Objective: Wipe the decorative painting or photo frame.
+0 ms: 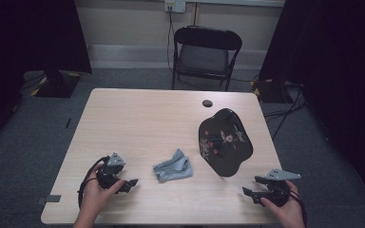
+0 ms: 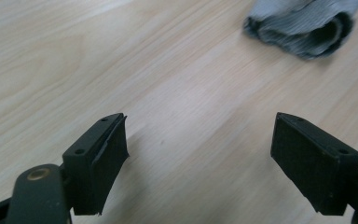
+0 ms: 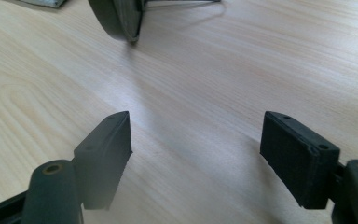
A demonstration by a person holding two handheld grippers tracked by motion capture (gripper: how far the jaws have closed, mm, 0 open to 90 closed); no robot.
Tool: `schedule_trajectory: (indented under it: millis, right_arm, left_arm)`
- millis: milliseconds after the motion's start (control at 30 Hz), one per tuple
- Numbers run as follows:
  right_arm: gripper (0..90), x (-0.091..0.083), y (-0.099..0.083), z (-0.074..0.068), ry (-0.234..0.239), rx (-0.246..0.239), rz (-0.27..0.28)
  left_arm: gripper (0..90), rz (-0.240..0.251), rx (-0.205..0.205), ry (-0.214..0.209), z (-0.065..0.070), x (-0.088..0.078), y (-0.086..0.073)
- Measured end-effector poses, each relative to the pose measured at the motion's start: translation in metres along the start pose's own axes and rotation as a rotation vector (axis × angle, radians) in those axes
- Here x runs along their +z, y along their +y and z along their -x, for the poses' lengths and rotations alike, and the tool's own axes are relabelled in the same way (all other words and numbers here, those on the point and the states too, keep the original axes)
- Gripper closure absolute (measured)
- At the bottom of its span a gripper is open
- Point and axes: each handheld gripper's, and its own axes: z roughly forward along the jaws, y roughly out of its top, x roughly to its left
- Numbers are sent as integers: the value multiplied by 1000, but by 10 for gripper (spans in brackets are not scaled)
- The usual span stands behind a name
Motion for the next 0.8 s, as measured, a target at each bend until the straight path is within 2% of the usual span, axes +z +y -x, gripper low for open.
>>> schedule_trajectory:
  millis: [67,167,333,433,500,633,800]
  right_arm:
    - [240,1,-1,0,-15,-14,-2]
    - [235,4,-3,1,-8,-2,-11]
    - [210,6,-3,1,-8,-12,-3]
    - [201,8,-4,0,-17,-7,12]
    - [199,9,-5,-1,-34,-35,16]
    - [197,11,-4,-3,-65,-68,2]
    - [180,12,-3,-4,-72,-76,-1]
  left_arm:
    - [183,-15,-14,9,-2,2,-3]
    - [176,-7,-2,5,-4,2,-5]
    - [152,1,45,26,-4,4,-7]
    - [146,20,40,26,-4,5,-9]
    - [138,30,51,28,-6,5,-11]
    - [97,58,40,27,-7,6,-14]
    - [50,68,42,34,-9,8,-16]
